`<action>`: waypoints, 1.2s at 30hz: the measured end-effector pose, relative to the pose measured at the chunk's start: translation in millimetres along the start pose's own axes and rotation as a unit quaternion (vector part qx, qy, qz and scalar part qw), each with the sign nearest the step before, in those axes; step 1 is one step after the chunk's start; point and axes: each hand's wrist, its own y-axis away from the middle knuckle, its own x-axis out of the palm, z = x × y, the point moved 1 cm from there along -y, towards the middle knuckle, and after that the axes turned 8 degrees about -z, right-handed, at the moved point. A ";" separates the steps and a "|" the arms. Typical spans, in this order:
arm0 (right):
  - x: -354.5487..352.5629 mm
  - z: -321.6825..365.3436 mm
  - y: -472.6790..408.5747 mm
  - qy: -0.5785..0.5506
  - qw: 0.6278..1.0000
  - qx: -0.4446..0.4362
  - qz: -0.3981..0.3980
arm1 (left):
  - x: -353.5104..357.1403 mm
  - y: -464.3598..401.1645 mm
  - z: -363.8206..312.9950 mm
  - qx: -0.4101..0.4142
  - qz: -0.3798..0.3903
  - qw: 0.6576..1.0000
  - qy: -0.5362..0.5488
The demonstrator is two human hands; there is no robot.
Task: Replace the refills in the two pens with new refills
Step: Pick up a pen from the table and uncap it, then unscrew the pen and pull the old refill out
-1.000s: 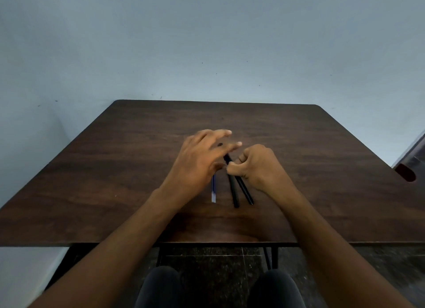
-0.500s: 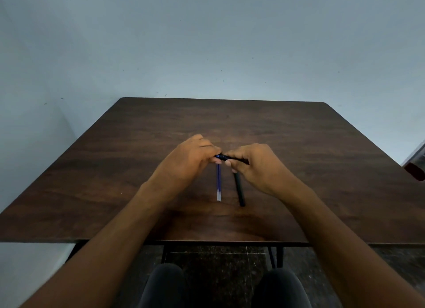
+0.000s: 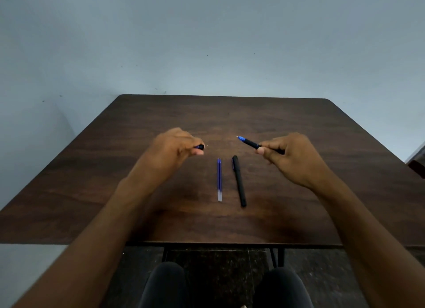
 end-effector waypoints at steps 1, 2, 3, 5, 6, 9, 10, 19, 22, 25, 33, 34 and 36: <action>3.6 1.4 1.7 -0.001 1.000 0.001 0.012 | 5.5 2.0 2.7 -0.006 0.027 1.000 0.004; 7.1 2.2 3.6 -0.006 1.000 0.005 0.021 | 10.7 4.4 5.8 -0.012 0.055 0.998 0.000; 10.6 2.7 5.0 -0.013 1.000 0.008 0.026 | 16.5 6.6 10.4 -0.011 0.083 0.996 -0.004; 17.0 4.0 7.2 -0.024 0.999 0.017 0.032 | 26.1 12.4 13.1 -0.027 0.103 0.994 0.019; 19.8 4.2 7.9 -0.027 0.999 0.023 0.035 | 28.5 15.9 13.8 -0.051 0.098 0.994 0.025; 27.0 6.1 9.9 -0.035 0.998 0.040 0.039 | 30.3 20.6 14.6 -0.083 0.097 0.992 0.006; 28.9 8.0 10.6 -0.043 0.997 0.045 0.037 | 30.6 19.7 14.6 -0.089 0.109 0.990 0.011; 34.1 19.9 15.6 -0.018 0.999 0.010 0.037 | 25.5 11.0 15.7 -0.210 0.158 0.963 0.063; 35.7 21.1 18.1 -0.020 0.999 0.016 0.039 | 26.1 10.4 14.1 -0.185 0.174 0.965 0.062; 38.6 22.6 19.5 -0.020 0.998 0.018 0.050 | 28.4 11.6 15.6 -0.163 0.168 0.971 0.052; 44.0 27.6 22.9 -0.024 0.998 0.012 0.054 | 25.8 21.1 21.0 -0.077 0.173 0.982 -0.007; 45.0 27.6 23.3 -0.031 0.998 0.012 0.050 | 24.2 22.0 18.8 -0.074 0.159 0.985 -0.007; 48.2 26.5 24.7 -0.057 0.998 0.023 0.036 | 20.6 23.0 11.2 -0.085 0.086 0.992 0.037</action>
